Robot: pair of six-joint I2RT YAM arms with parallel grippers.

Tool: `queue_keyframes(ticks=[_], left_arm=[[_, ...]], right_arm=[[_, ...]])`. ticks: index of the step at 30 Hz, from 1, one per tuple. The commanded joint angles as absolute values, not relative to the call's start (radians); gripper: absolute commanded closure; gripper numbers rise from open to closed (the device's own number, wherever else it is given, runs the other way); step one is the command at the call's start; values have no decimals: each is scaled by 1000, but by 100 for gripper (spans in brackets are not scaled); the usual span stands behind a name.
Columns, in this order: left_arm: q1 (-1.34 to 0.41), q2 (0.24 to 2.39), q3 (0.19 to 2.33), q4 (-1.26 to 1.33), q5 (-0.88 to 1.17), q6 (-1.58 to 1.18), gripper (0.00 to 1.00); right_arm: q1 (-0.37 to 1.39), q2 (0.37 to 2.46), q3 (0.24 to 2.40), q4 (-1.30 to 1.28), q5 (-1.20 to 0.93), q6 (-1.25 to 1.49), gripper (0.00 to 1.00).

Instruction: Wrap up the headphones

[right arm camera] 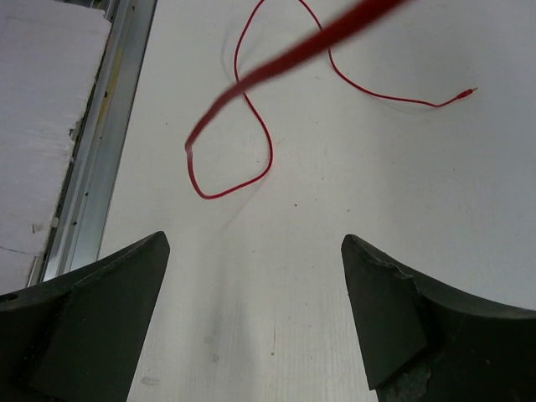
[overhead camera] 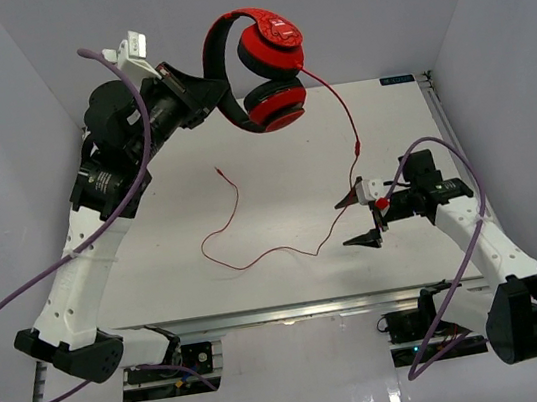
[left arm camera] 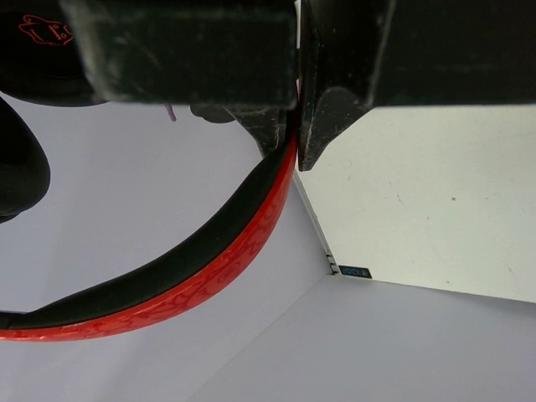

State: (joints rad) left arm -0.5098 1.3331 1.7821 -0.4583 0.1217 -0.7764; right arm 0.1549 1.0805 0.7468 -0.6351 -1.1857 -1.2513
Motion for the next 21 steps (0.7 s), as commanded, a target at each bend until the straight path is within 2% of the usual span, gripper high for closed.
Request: queue_keyframes(ticks=[1,2,3,5,6,8,16,19,21], left_arm=[[-512,1327,1850,-428,100,-775,100],[-512,1328,1853,-427,106,-778,100],[-512,1332,1853,-421,107,-785,100],[-512,1333,1852,-407,112,-797,100],[-512,1333,1852,-402,114,-803,100],[-512,1333,1852,-393,114,-808,100],[-512,1343,1841,-385,107,-813,100],[-512,1344,1826,-374,106,-822,100],[-512,1340,1812,-367,101,-832,100]], right_arm=[[158,1062,698,-614,-1248,-1159,10],[158,1059,683,-551,-1272,-1000,10],[158,1043,659,-257,-1253,-828,10],[159,1004,544,59,-1219,-348,10],[162,1000,510,219,-1253,-232,10],[196,1025,509,354,-1299,-119,10],[286,1031,559,414,-1329,-29,10],[304,1044,544,623,-1315,133,10],[317,1065,493,949,-1260,378,7]])
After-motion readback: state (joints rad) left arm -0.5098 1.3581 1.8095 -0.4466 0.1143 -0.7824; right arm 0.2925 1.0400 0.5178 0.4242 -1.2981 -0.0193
